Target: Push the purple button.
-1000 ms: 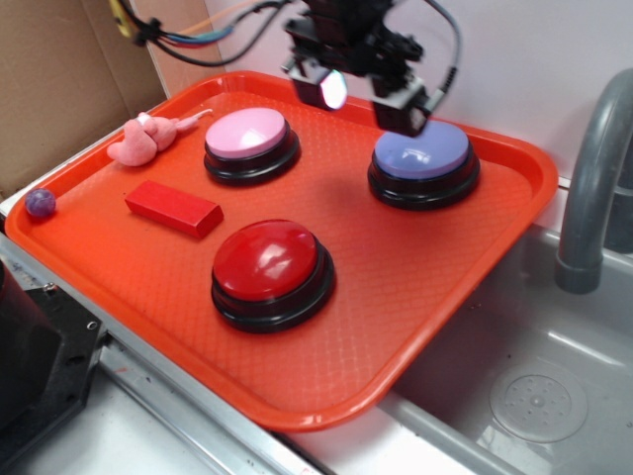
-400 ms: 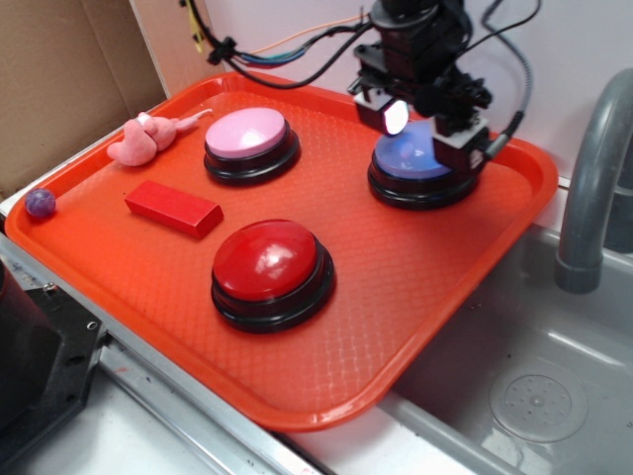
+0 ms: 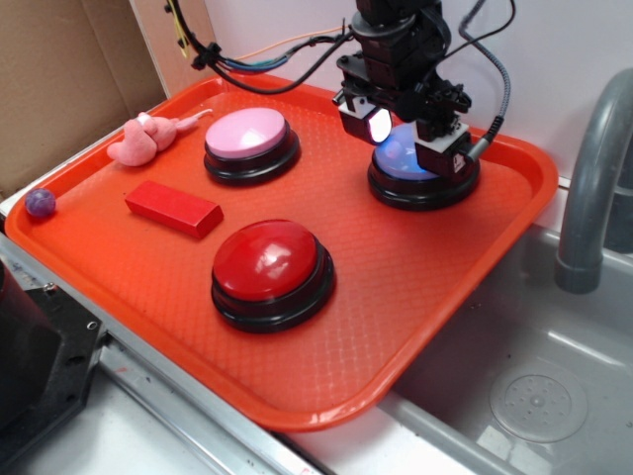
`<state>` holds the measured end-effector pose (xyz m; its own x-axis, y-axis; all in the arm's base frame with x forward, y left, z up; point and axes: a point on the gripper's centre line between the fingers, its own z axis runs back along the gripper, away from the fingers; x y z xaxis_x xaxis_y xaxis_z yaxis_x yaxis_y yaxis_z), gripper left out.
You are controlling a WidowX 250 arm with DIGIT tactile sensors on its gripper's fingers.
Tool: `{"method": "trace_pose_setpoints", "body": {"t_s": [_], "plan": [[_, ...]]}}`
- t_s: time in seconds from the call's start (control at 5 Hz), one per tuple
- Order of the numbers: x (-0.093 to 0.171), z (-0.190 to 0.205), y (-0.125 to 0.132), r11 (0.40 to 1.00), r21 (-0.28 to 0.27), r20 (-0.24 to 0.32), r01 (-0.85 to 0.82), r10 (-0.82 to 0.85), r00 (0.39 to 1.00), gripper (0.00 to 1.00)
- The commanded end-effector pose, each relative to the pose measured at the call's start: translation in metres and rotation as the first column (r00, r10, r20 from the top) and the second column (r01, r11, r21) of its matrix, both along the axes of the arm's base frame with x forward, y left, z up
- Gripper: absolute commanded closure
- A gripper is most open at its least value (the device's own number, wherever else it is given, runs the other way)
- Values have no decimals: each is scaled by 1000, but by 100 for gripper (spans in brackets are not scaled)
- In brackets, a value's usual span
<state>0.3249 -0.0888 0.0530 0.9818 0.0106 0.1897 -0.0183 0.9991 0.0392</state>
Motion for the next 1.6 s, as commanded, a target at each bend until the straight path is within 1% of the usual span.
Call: {"method": "trace_pose_setpoints", "body": {"t_s": [0.0,0.2,0.4,0.6,0.8,1.0,1.2,1.4], "plan": [[8,37,-3,999,-27,49,29,-28,998,0],[-4,71,3,997,5,50,82,-82,995,0],[-29,99,19,994,-61,46,91,-88,995,0],[-42,104,26,988,-131,22,79,-76,997,0],[-48,99,35,986,-154,6,69,-69,998,0],[-45,93,39,985,-159,-7,69,-71,997,0],[-52,95,41,992,-116,-31,54,-58,998,0],[-61,94,49,991,-131,-5,36,-37,999,0]]}}
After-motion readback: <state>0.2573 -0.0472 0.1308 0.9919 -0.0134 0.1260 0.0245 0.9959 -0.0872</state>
